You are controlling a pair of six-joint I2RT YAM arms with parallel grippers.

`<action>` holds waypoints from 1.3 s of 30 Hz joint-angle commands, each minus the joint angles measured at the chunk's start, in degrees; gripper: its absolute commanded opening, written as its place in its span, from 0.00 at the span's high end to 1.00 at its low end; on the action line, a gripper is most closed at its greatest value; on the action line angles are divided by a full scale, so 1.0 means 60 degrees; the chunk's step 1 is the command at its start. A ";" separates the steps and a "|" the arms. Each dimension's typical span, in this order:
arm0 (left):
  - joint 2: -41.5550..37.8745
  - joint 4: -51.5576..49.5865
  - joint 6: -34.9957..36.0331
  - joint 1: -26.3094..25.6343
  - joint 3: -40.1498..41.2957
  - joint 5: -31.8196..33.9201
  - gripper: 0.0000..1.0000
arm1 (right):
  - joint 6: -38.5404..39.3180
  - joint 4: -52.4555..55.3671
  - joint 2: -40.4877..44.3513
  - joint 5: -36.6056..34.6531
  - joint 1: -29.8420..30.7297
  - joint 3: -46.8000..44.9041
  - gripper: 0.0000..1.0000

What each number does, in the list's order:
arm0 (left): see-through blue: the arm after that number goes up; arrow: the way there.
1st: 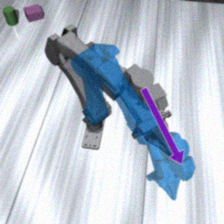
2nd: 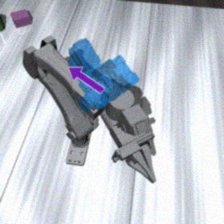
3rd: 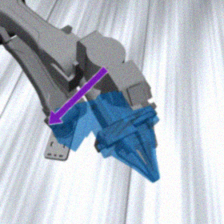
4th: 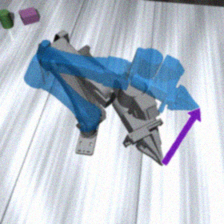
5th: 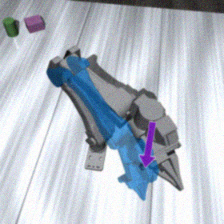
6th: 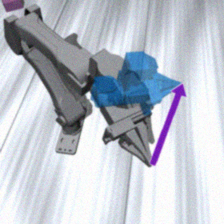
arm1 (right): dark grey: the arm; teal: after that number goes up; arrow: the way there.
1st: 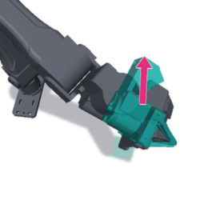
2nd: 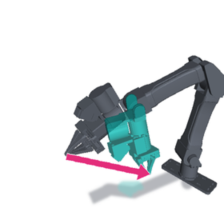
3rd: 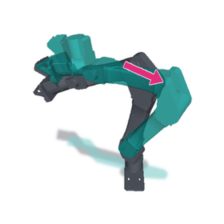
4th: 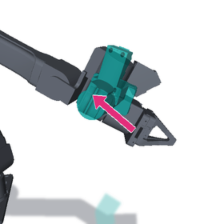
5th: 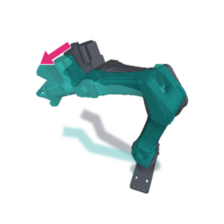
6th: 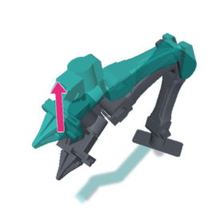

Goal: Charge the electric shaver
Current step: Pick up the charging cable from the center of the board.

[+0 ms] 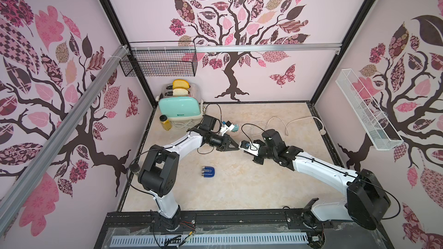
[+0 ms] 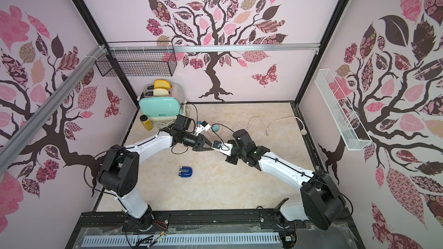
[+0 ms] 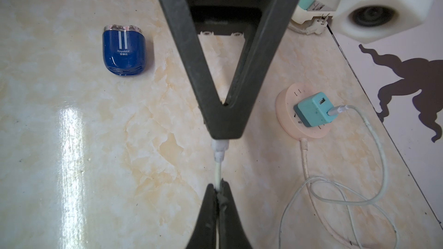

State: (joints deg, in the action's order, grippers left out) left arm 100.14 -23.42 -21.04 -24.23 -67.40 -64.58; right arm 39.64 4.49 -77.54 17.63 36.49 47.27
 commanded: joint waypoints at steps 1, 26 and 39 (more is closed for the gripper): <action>0.0112 -0.0120 0.0182 -0.0063 -0.0276 -0.0181 0.85 | -0.0174 -0.0005 -0.0044 0.0006 0.0046 0.0332 1.00; 0.0081 -0.1137 0.1027 -0.0042 -0.0761 -0.0319 1.00 | -0.3359 -0.3639 0.0579 0.2713 -0.0853 -0.1319 0.69; 0.0097 -0.1133 0.1045 -0.0039 -0.0775 -0.0479 1.00 | -0.3691 -0.4108 0.0283 0.2940 -0.0865 -0.1526 0.72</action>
State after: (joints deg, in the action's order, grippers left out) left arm 100.62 -29.98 -16.16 -24.47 -70.83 -66.13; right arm 18.39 -18.96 -75.00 33.80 31.31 37.87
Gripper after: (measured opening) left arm 0.051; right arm 0.283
